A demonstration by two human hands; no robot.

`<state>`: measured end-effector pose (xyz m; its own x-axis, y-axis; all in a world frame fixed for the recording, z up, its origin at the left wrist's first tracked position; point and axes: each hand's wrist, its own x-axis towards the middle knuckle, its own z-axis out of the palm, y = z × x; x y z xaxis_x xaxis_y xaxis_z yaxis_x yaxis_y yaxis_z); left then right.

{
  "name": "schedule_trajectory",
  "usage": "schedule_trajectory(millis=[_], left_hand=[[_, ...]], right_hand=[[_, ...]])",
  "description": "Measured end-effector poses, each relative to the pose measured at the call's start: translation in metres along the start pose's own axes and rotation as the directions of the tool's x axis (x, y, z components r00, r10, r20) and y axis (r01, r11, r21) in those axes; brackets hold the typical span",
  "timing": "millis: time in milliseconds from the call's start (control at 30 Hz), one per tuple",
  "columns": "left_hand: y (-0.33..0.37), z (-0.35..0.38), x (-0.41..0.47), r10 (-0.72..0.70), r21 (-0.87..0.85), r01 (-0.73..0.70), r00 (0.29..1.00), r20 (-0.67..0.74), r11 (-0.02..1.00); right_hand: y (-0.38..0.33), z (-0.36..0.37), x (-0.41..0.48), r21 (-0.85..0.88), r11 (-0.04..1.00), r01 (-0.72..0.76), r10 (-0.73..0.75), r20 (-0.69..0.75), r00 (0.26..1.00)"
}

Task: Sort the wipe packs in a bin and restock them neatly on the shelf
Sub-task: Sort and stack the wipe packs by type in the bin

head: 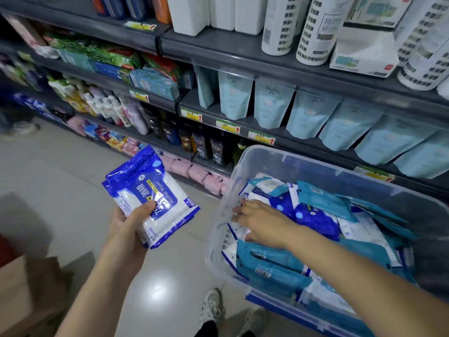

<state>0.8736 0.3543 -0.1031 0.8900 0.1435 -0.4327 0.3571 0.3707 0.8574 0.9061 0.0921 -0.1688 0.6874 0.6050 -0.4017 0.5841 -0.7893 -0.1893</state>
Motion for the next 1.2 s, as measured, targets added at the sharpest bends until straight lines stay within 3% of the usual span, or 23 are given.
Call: schedule_trajectory(millis=[233, 533, 700, 1000, 1200], left_hand=[[-0.016, -0.009, -0.014, -0.009, 0.002, 0.009, 0.997, -0.074, 1.000], [-0.022, 0.007, -0.027, -0.003, -0.003, 0.002, 0.996, -0.086, 1.000], [-0.014, 0.026, -0.031, 0.019, 0.019, -0.018, 0.998, -0.061, 1.000], [-0.003, 0.068, -0.034, 0.061, 0.056, -0.066, 0.994, 0.092, 0.996], [-0.008, 0.103, -0.033, 0.045, 0.095, -0.066, 0.977, 0.210, 0.993]], right_hand=[[0.007, -0.013, 0.016, -0.114, 0.994, 0.003, 0.020, 0.203, 0.979], [0.010, -0.018, 0.013, -0.139, 0.990, 0.037, -0.009, 0.198, 0.980], [0.016, -0.021, -0.012, 0.046, 0.999, 0.014, -0.017, 0.074, 0.997], [0.030, -0.022, -0.095, 0.101, 0.995, 0.027, -0.012, -0.150, 0.989], [0.038, -0.008, -0.148, 0.282, 0.959, 0.009, 0.096, -0.356, 0.930]])
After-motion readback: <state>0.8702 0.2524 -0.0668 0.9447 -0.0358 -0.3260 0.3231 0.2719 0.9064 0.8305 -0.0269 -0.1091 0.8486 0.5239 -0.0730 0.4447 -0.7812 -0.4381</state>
